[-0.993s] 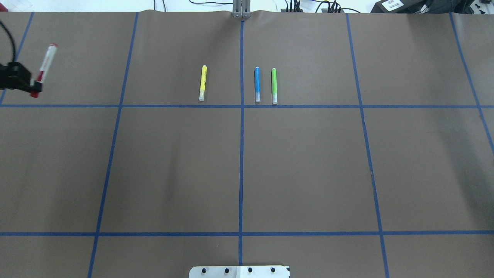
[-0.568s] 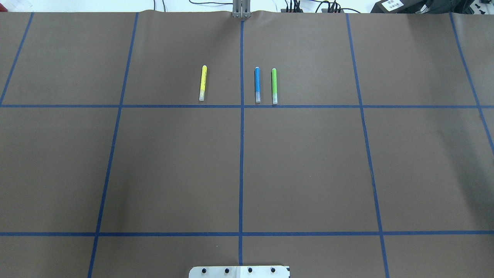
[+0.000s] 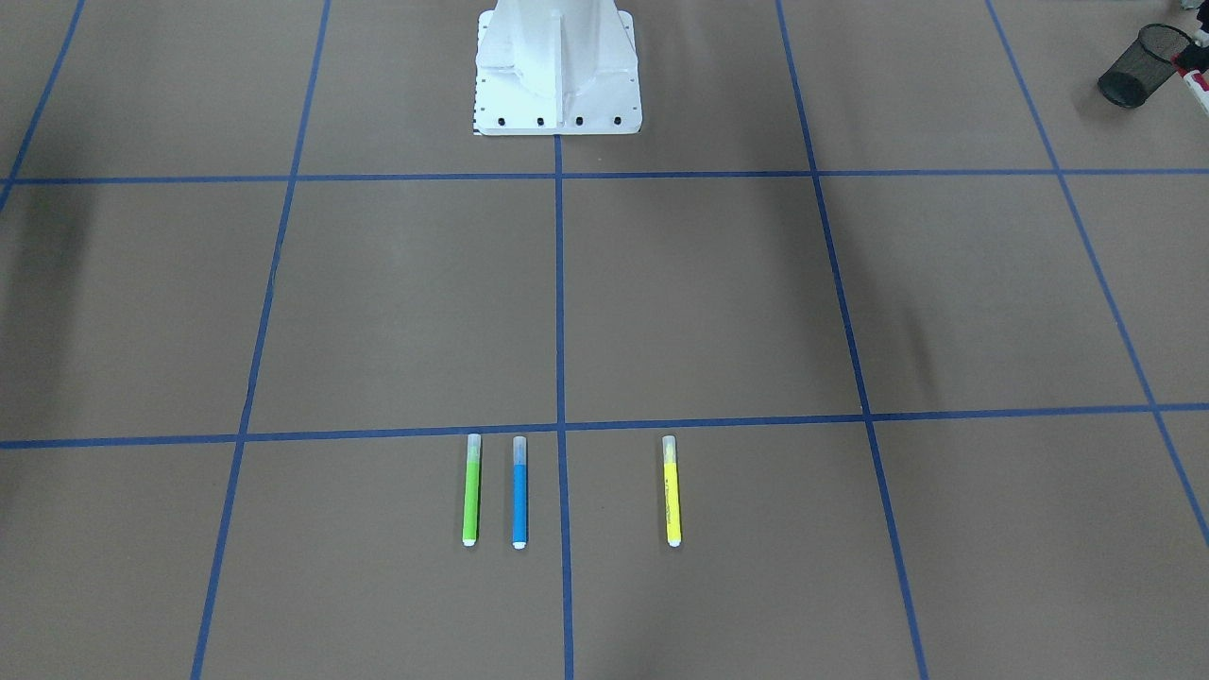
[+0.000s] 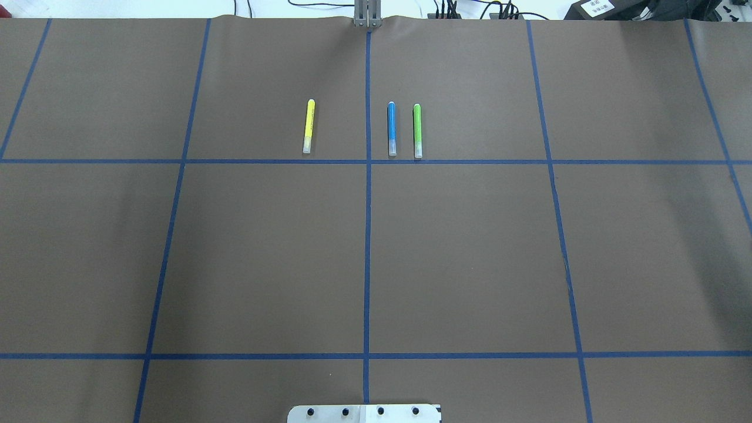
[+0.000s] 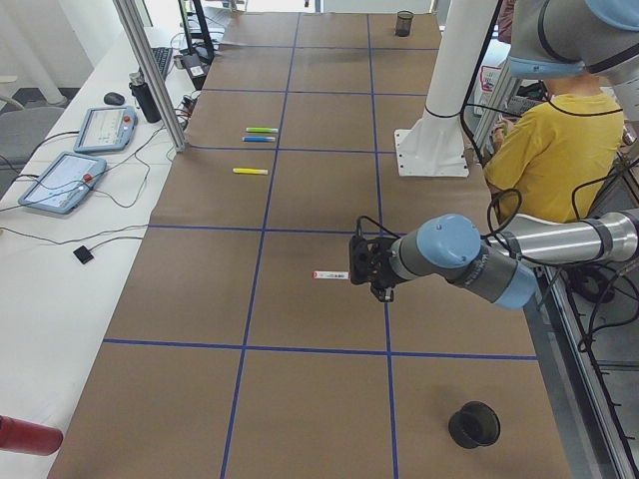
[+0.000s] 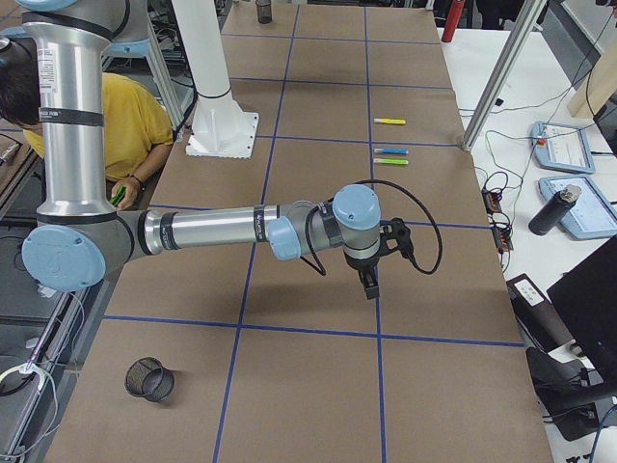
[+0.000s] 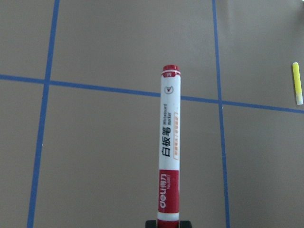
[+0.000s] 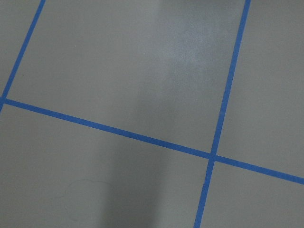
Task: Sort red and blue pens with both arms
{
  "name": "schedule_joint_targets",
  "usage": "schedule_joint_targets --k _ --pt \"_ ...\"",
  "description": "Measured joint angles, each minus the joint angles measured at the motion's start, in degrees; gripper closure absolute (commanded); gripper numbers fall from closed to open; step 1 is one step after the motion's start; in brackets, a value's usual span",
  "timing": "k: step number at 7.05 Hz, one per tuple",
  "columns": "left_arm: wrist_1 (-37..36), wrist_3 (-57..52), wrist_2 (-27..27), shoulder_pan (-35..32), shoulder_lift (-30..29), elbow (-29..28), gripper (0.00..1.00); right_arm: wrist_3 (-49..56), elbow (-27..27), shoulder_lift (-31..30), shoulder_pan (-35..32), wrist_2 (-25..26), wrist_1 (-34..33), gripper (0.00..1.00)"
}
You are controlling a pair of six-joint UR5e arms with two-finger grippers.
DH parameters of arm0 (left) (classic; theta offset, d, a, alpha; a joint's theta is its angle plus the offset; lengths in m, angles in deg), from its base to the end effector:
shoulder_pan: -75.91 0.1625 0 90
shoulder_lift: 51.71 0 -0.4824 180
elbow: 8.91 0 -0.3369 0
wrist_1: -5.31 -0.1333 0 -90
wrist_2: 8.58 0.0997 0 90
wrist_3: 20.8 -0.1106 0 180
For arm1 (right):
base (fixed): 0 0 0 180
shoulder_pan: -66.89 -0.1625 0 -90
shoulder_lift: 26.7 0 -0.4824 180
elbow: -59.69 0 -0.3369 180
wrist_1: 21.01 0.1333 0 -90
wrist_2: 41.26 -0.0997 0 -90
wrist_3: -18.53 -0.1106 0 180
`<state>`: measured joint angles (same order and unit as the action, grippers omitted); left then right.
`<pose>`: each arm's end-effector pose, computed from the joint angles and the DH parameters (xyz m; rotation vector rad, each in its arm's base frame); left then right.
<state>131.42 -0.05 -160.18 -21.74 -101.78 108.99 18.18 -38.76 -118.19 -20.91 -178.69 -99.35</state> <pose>-0.0533 -0.1264 0.6100 0.2555 1.0947 -0.2167 0.0349 -0.4419 0.6430 0.2879 -0.8273 -0.1647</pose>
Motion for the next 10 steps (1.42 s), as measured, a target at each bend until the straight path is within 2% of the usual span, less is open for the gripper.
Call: schedule_joint_targets --k 3,6,8,10 --pt "0.45 -9.65 8.83 -3.44 8.21 -1.38 1.00 0.00 0.04 -0.05 0.00 0.01 0.61 0.00" --pt "-2.80 -22.80 10.19 -9.44 11.47 -6.87 1.00 0.00 0.10 -0.04 0.00 0.04 0.94 0.00" --pt "-11.81 -32.94 9.73 -14.95 12.96 -7.06 1.00 -0.04 0.22 -0.06 0.00 -0.04 1.64 0.00" --pt "-24.55 -42.62 9.91 -20.58 12.23 -6.51 1.00 -0.01 0.26 -0.04 0.00 -0.11 1.98 0.00"
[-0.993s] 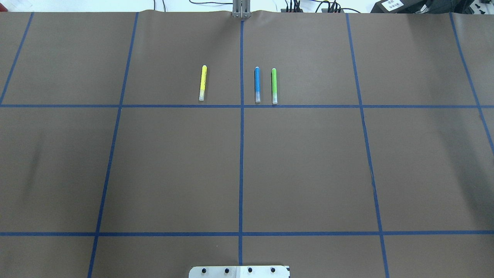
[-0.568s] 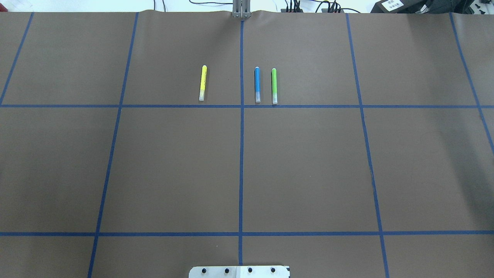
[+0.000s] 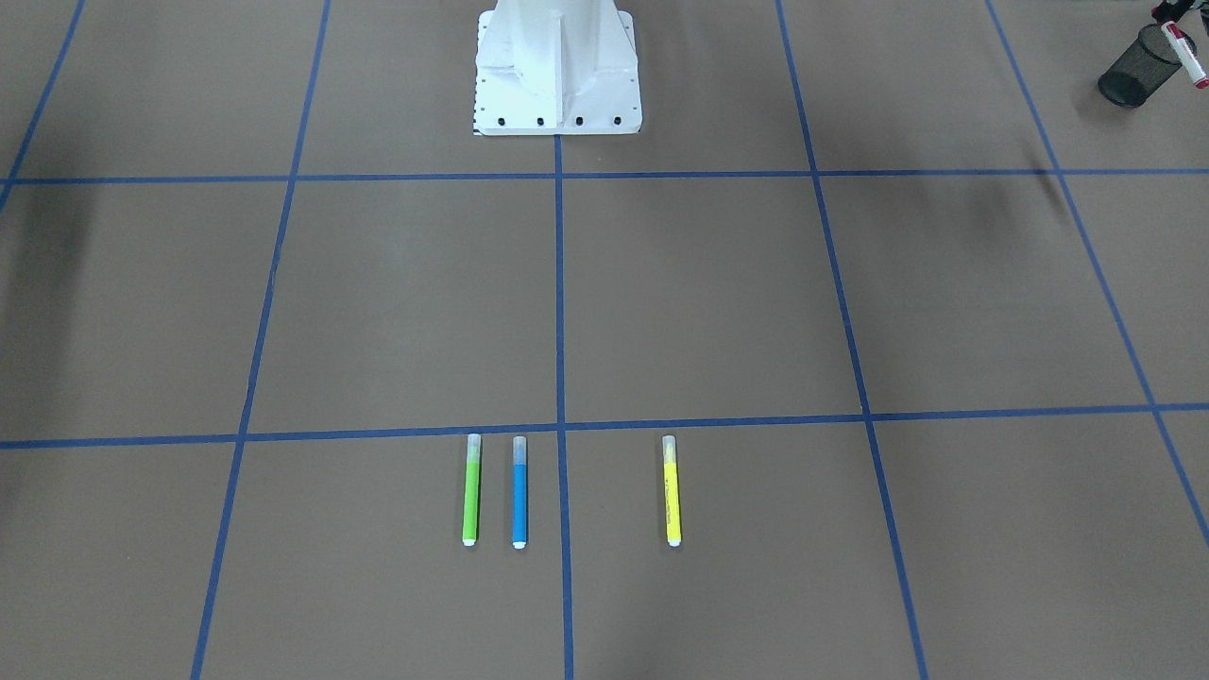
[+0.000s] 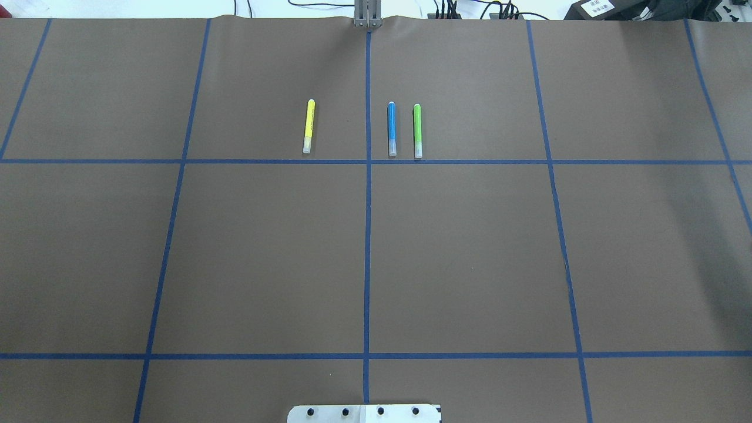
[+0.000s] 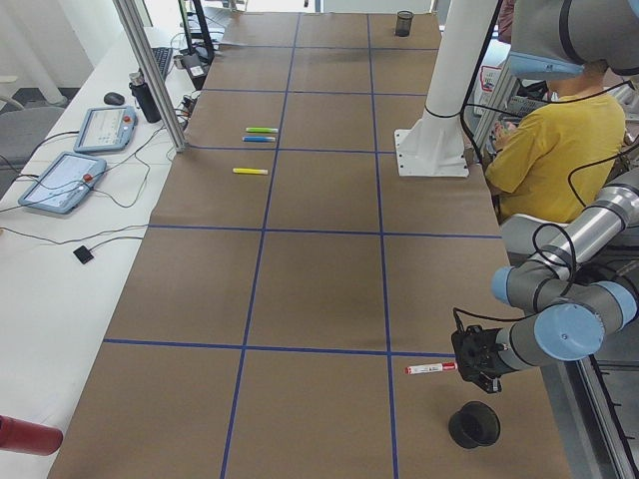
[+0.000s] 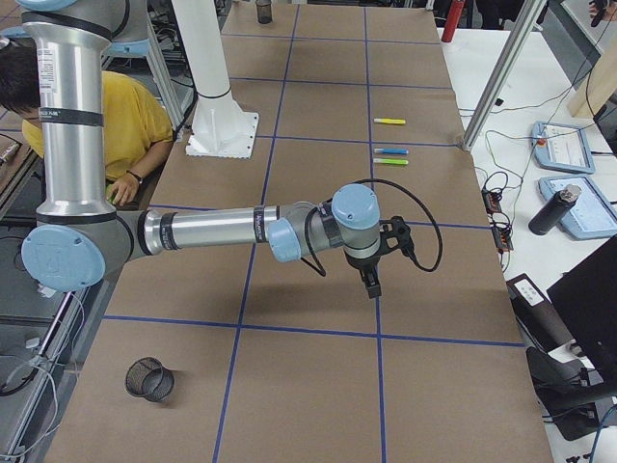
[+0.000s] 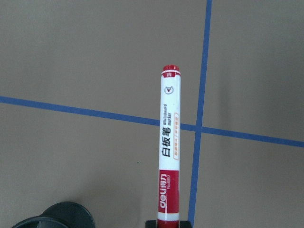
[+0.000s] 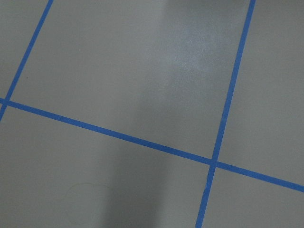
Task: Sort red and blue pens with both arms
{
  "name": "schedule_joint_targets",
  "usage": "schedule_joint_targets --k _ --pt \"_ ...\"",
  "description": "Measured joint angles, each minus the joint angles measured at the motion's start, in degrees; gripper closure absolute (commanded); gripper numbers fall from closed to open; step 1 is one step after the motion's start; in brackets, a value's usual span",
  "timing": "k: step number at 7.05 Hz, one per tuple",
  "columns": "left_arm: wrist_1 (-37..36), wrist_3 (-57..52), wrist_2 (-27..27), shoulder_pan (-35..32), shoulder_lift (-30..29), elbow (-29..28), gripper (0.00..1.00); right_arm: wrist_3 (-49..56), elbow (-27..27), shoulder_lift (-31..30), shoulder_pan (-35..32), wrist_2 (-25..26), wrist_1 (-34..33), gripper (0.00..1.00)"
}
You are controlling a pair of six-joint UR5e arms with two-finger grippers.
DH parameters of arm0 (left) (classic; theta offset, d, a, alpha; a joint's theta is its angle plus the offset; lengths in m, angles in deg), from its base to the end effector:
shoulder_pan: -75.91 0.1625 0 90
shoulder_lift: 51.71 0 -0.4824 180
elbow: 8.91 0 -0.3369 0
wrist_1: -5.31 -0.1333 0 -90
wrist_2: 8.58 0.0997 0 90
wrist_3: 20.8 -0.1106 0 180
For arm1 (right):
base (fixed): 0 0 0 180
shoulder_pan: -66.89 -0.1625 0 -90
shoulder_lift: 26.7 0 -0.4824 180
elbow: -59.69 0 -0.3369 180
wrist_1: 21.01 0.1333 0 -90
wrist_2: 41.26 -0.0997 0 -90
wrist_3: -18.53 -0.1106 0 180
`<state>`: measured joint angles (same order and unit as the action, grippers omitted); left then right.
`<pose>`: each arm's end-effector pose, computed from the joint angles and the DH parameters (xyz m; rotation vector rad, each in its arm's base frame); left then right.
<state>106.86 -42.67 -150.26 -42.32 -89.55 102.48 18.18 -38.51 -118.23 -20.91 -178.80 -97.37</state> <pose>-0.0316 0.0396 0.7284 0.0955 0.9433 -0.2538 0.0347 -0.4428 0.6410 0.3156 -0.8284 -0.1772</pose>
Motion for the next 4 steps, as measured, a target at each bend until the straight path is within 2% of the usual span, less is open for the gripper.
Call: schedule_joint_targets --k 2,4 --pt "-14.57 -8.87 1.61 -5.30 -2.60 0.20 1.00 0.01 -0.05 0.06 0.00 -0.01 0.08 0.00" --pt "-33.52 -15.34 6.55 -13.29 -9.12 0.35 1.00 0.01 -0.07 0.23 0.00 -0.01 0.14 0.00"
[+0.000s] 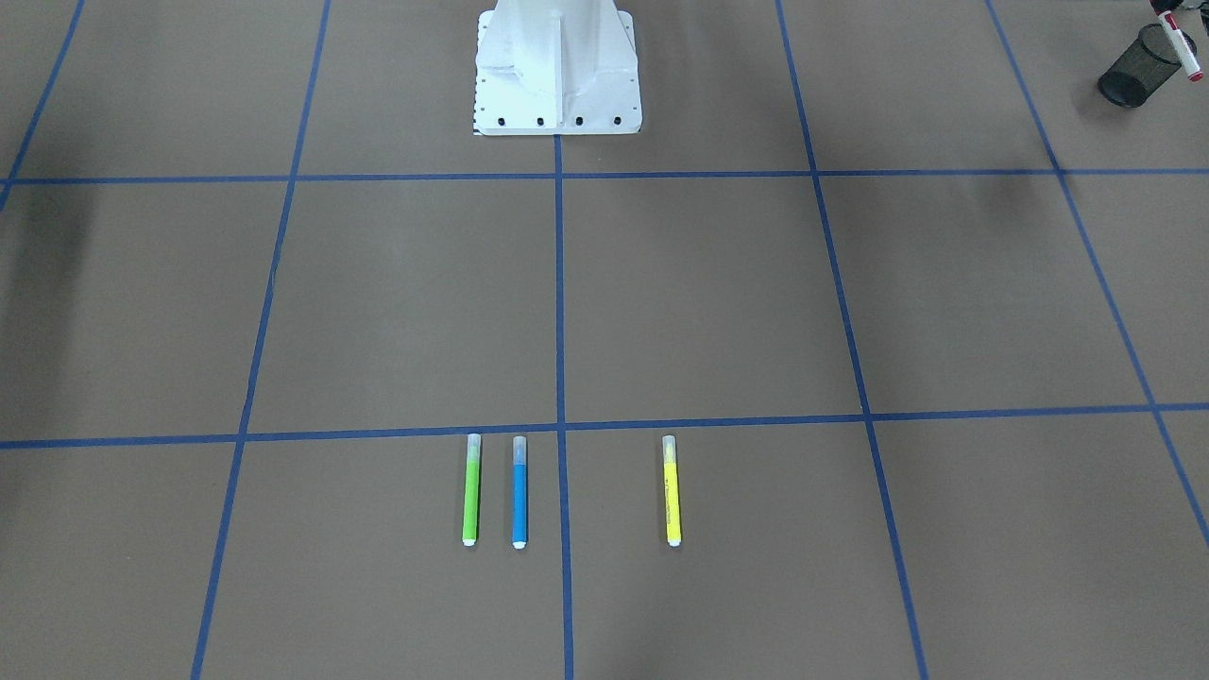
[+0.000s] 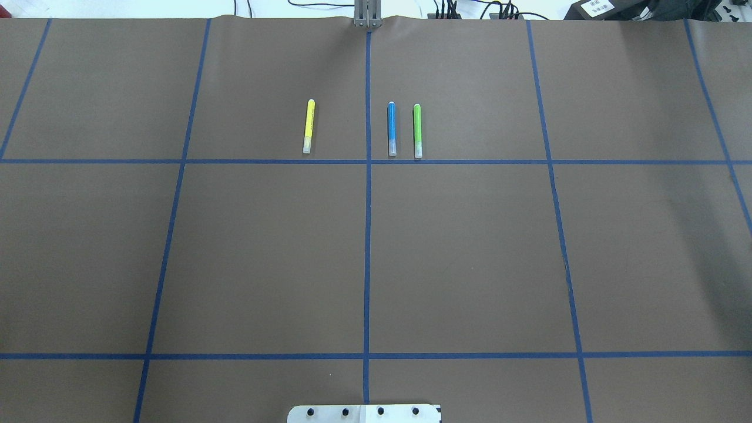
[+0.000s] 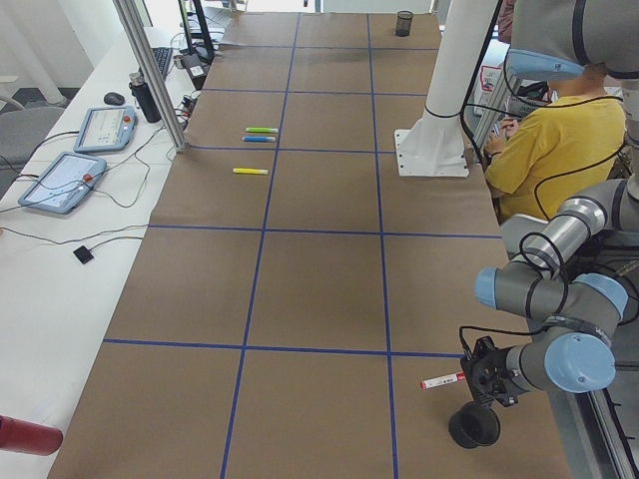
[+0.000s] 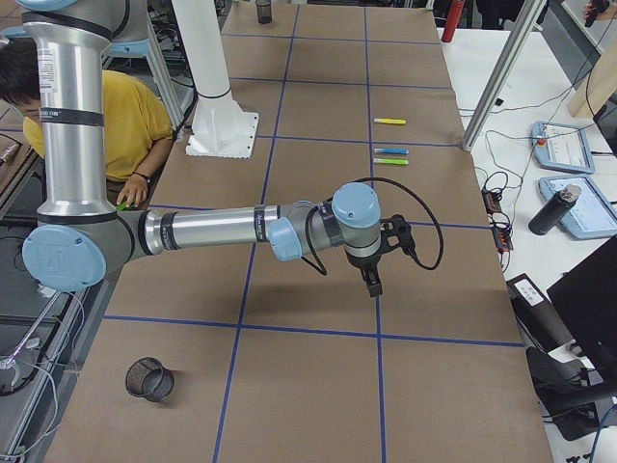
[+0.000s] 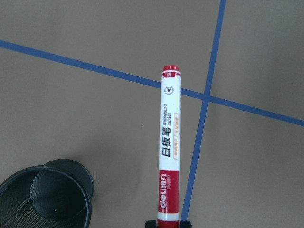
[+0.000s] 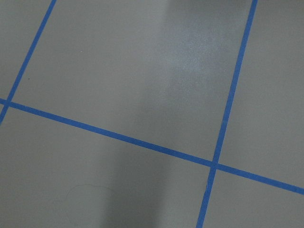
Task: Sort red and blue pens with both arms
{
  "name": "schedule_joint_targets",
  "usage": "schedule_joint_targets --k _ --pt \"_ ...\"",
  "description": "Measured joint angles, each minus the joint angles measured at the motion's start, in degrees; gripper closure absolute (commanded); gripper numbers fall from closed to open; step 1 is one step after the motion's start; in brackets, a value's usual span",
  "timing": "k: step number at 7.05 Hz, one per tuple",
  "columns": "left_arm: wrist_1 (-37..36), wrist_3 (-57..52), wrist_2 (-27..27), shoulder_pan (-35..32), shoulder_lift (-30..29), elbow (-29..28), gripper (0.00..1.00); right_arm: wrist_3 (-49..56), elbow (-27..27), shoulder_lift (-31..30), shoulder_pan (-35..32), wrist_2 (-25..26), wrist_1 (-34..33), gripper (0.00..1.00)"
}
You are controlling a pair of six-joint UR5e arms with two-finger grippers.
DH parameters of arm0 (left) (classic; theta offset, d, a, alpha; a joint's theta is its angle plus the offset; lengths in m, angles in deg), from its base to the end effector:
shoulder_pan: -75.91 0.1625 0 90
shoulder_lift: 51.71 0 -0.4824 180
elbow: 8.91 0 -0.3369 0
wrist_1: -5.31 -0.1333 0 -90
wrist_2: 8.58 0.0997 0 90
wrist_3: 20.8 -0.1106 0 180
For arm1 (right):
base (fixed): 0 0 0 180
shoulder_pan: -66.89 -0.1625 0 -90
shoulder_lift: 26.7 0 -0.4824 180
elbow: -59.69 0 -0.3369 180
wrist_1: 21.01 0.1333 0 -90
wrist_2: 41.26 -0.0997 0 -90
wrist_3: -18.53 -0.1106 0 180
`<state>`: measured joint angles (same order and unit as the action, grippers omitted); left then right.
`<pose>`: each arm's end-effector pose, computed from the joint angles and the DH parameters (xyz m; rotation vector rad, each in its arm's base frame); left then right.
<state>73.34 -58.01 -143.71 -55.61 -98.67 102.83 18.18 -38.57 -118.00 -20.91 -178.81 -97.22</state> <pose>-0.0436 0.0336 0.7626 -0.0778 1.0348 -0.3655 0.0346 -0.4448 0.6384 0.3228 -0.8284 -0.1804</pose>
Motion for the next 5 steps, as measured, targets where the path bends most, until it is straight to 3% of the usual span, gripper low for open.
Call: schedule_joint_targets --k 3,5 --pt "-23.48 -0.30 8.80 -13.83 -8.86 -0.20 1.00 -0.06 0.03 0.14 0.00 0.04 0.61 0.00" --pt "-30.30 6.33 10.27 -17.59 -9.52 -2.68 1.00 -0.08 0.08 0.15 0.00 0.01 0.86 0.00"
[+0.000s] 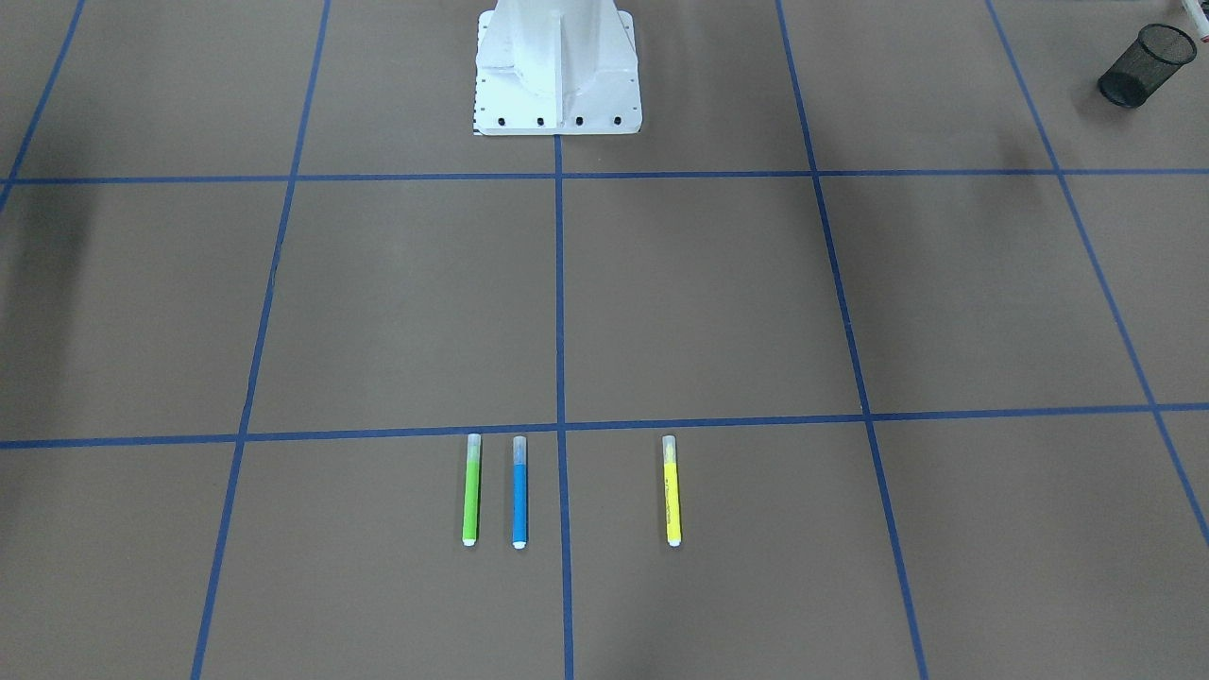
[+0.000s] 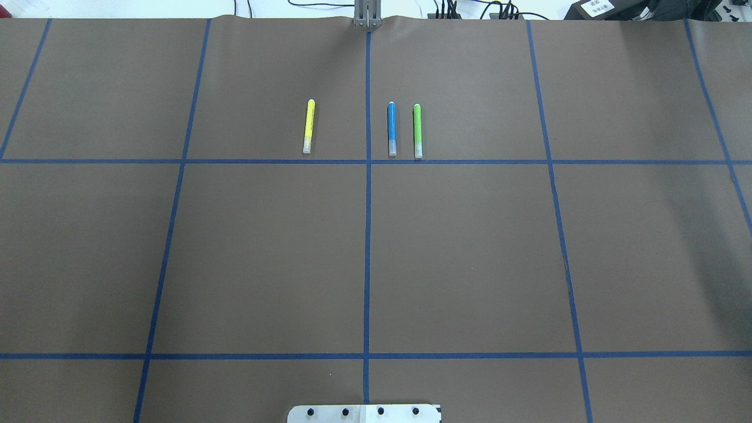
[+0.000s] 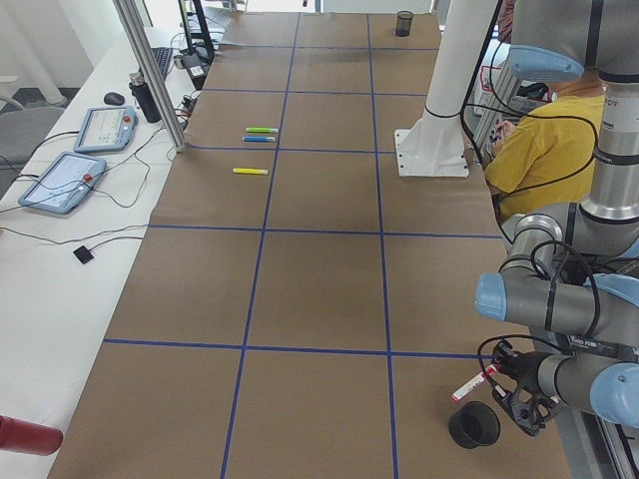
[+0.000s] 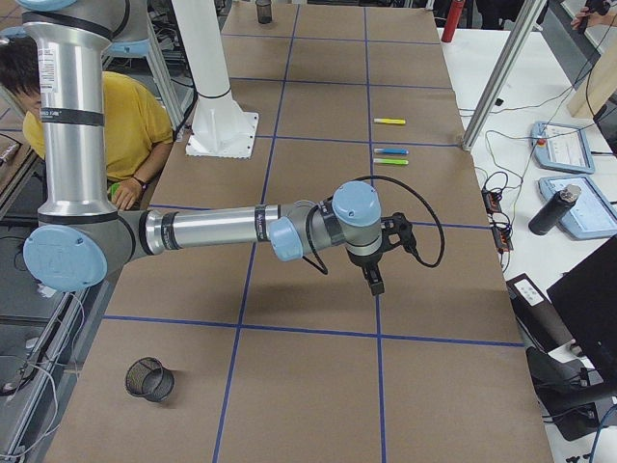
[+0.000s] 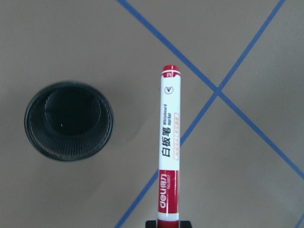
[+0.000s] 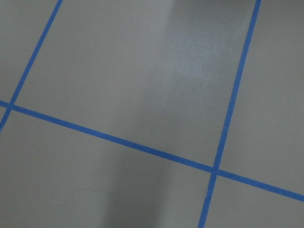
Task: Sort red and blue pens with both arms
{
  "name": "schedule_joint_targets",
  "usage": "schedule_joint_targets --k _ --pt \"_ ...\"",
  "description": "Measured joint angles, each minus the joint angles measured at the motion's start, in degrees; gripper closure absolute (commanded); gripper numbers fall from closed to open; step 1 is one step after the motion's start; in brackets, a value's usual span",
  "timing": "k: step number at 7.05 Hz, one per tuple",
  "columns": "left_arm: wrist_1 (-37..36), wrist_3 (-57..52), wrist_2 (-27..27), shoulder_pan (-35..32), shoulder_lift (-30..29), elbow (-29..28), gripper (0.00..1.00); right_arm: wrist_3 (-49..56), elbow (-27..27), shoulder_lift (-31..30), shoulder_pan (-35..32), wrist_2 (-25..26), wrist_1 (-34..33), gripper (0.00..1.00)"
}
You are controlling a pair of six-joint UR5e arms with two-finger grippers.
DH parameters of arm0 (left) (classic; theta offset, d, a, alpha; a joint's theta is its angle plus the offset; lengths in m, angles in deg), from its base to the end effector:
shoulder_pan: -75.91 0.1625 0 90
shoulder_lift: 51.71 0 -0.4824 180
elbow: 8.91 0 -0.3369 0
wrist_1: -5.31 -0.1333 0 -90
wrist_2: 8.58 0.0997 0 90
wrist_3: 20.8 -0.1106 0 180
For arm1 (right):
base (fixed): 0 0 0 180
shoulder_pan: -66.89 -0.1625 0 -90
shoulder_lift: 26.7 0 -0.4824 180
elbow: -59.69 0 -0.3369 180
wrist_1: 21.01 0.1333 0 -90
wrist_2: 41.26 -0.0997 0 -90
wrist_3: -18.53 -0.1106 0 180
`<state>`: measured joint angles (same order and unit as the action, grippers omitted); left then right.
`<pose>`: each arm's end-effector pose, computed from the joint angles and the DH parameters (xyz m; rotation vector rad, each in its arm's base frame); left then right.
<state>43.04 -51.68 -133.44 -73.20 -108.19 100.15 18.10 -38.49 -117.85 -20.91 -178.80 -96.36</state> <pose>-0.0496 0.0520 0.7762 -0.4272 1.2053 -0.7789 0.0346 -0.4466 0.6361 0.3376 -0.8279 -0.1857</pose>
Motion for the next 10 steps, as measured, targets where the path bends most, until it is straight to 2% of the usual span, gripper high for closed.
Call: schedule_joint_targets --k 4,7,10 --pt "-4.30 12.29 0.20 -1.05 -0.75 -5.01 1.00 0.00 -0.05 0.09 0.06 -0.01 0.39 0.00" --pt "-4.21 13.31 3.45 -1.02 -6.99 -11.20 1.00 0.00 0.00 0.47 0.15 -0.01 0.47 0.00" --pt "-3.87 13.86 5.13 -1.07 -7.83 -14.01 1.00 -0.01 0.01 0.70 0.24 -0.01 0.47 0.00"
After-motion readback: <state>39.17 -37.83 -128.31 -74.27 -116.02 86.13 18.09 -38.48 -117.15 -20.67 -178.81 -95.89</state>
